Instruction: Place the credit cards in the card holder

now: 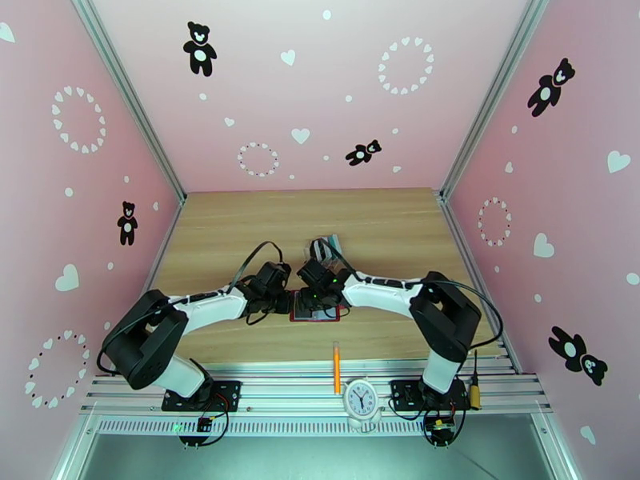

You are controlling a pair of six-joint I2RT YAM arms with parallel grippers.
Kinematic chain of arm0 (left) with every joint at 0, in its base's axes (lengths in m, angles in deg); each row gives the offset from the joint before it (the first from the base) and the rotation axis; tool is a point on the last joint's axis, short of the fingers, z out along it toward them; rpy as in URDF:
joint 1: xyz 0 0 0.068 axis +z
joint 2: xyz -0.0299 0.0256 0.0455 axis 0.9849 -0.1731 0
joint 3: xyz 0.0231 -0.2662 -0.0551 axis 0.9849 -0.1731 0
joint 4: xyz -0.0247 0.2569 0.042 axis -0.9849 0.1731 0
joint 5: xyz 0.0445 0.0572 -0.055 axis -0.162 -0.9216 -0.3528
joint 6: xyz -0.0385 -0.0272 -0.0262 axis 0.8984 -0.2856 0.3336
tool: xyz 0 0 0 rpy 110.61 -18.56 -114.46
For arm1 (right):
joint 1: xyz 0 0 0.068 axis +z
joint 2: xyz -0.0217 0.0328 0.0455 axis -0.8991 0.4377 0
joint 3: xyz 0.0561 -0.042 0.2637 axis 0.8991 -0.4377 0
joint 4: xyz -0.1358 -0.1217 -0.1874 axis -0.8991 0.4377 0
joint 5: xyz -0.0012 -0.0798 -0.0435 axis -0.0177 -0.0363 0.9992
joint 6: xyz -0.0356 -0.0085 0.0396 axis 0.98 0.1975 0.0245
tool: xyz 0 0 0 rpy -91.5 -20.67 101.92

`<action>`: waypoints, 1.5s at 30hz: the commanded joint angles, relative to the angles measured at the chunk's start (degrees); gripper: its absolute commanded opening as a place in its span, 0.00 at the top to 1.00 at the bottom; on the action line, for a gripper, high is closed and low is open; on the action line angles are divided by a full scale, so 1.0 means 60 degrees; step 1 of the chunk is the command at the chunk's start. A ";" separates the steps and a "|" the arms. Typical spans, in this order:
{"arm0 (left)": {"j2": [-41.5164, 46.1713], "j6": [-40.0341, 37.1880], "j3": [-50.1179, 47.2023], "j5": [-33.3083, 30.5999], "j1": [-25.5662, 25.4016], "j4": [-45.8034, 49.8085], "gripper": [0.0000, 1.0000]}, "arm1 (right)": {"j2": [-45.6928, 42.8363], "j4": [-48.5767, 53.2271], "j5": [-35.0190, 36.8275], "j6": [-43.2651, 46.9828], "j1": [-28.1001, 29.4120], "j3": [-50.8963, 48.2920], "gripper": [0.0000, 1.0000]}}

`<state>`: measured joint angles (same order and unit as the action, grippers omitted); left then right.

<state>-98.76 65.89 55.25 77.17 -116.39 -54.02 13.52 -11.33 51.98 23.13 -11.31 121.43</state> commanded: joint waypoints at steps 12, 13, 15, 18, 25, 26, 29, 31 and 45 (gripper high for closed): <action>0.1198 0.0511 -0.1108 0.0692 -0.0576 -0.0764 0.73 | -0.0773 0.0485 0.0298 0.1071 -0.1099 -0.0744 0.55; 0.1258 0.0587 -0.1218 0.0757 -0.0602 -0.0833 0.72 | -0.0745 0.0468 0.0284 0.1096 -0.1110 -0.0747 0.55; 0.1423 0.0703 -0.1420 0.0791 -0.0616 -0.0918 0.70 | -0.0648 0.0414 0.0226 0.1145 -0.1164 -0.0749 0.55; 0.1666 0.0772 -0.1624 0.0781 -0.0624 -0.0960 0.69 | -0.0528 0.0275 0.0111 0.1157 -0.1185 -0.0759 0.55; 0.1728 0.0789 -0.1701 0.1030 -0.0622 -0.1072 0.66 | -0.0194 0.0097 0.0006 0.1213 -0.1325 -0.0726 0.55; 0.1695 0.0789 -0.1700 0.1091 -0.0627 -0.1094 0.66 | -0.0161 0.0100 0.0005 0.1223 -0.1347 -0.0708 0.55; 0.1695 0.0818 -0.1729 0.1222 -0.0624 -0.1167 0.66 | -0.0072 0.0076 -0.0024 0.1278 -0.1380 -0.0689 0.55; 0.1645 0.0818 -0.1748 0.1290 -0.0628 -0.1188 0.66 | 0.0002 0.0053 -0.0053 0.1281 -0.1398 -0.0648 0.55; 0.0667 0.0803 -0.1468 0.1445 -0.0617 -0.1083 0.66 | 0.0297 -0.0115 -0.0279 0.1272 -0.1420 -0.0616 0.55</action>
<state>-93.23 70.46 45.65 85.12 -119.89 -60.89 14.11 -11.53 51.13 30.23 -19.70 117.48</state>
